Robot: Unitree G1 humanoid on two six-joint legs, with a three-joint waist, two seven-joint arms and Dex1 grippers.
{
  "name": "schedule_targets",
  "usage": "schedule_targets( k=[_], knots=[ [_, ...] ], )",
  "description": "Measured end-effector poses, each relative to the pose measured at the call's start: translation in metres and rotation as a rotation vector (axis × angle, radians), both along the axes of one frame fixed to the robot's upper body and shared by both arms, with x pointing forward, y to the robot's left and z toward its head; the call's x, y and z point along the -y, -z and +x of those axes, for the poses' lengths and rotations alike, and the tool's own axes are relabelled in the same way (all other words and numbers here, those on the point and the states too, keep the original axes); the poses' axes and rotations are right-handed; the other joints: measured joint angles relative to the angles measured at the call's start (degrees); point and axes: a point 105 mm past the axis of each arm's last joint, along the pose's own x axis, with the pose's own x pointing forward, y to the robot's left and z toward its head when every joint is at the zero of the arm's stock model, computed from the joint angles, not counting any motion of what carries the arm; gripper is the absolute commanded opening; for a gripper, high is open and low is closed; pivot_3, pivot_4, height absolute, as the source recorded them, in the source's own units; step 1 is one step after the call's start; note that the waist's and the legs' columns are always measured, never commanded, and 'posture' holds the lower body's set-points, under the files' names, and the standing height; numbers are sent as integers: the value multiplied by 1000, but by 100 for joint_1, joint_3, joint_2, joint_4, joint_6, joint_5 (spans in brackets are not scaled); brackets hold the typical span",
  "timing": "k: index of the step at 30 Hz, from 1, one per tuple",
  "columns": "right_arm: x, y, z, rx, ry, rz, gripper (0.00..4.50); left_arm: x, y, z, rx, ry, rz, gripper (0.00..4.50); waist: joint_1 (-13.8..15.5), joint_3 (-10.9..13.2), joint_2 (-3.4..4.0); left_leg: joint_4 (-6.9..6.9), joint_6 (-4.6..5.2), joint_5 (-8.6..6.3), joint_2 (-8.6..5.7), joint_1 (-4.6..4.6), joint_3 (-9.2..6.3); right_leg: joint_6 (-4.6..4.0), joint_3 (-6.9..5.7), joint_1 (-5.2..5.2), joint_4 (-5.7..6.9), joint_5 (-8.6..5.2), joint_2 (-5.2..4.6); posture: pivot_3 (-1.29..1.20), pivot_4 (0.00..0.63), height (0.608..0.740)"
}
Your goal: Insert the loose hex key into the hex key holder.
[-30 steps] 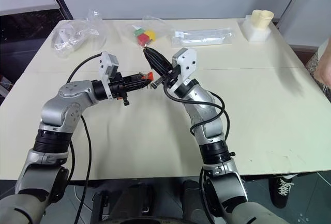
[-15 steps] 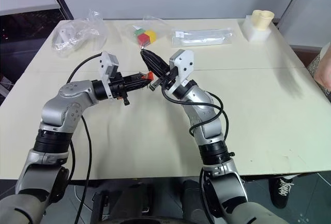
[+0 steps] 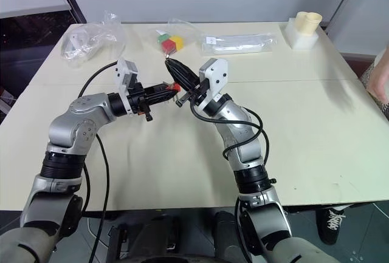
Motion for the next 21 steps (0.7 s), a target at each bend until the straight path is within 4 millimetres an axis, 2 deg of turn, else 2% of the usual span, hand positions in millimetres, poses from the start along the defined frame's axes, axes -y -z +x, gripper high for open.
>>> schedule_targets(
  k=[21],
  knots=[
    [0,-1,1,4,1,-1,43,3,-3,-4,7,17,6,282,0,0,0,2,0,0,0,0,0,0,0,-1,1,0,0,0,150,740]
  ],
)
